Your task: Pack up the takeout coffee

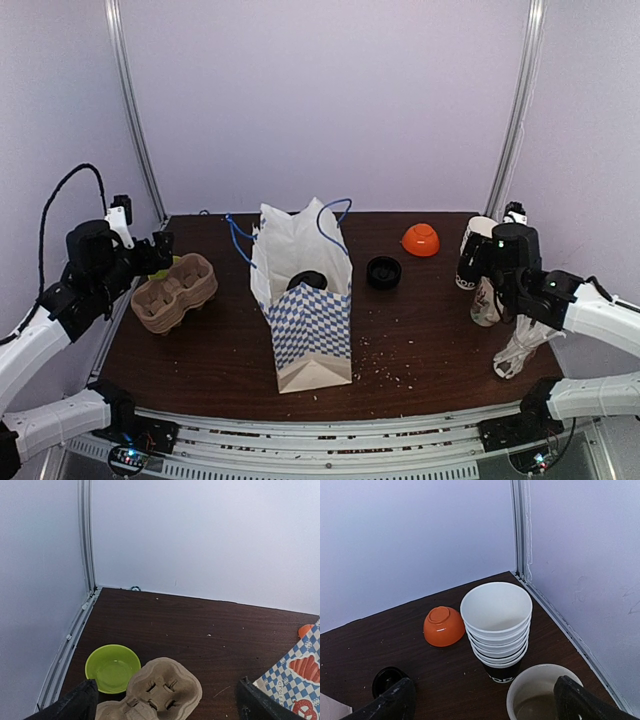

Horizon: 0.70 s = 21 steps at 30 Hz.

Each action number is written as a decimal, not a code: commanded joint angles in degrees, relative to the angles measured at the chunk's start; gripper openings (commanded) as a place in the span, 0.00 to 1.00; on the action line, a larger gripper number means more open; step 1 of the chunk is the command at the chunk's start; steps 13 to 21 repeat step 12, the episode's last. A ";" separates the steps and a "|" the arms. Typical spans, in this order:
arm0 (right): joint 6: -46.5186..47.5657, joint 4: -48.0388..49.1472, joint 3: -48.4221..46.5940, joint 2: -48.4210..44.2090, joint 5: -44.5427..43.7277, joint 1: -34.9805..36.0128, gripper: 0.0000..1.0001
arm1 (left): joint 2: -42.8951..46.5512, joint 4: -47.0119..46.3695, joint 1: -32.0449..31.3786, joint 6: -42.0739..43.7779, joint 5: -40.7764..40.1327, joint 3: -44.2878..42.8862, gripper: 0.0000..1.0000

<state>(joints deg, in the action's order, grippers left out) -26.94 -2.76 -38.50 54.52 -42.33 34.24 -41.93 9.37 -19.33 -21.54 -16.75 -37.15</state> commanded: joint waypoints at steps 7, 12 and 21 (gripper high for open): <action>4.69 12.29 10.51 -8.21 0.86 -0.23 0.94 | -5.92 -5.44 0.02 -0.89 1.54 0.92 0.98; 5.49 13.13 11.34 -9.61 2.88 -0.23 0.96 | -4.43 -6.28 0.08 -0.98 -0.56 1.75 0.98; 5.49 13.13 11.34 -9.61 2.88 -0.23 0.96 | -4.43 -6.28 0.08 -0.98 -0.56 1.75 0.98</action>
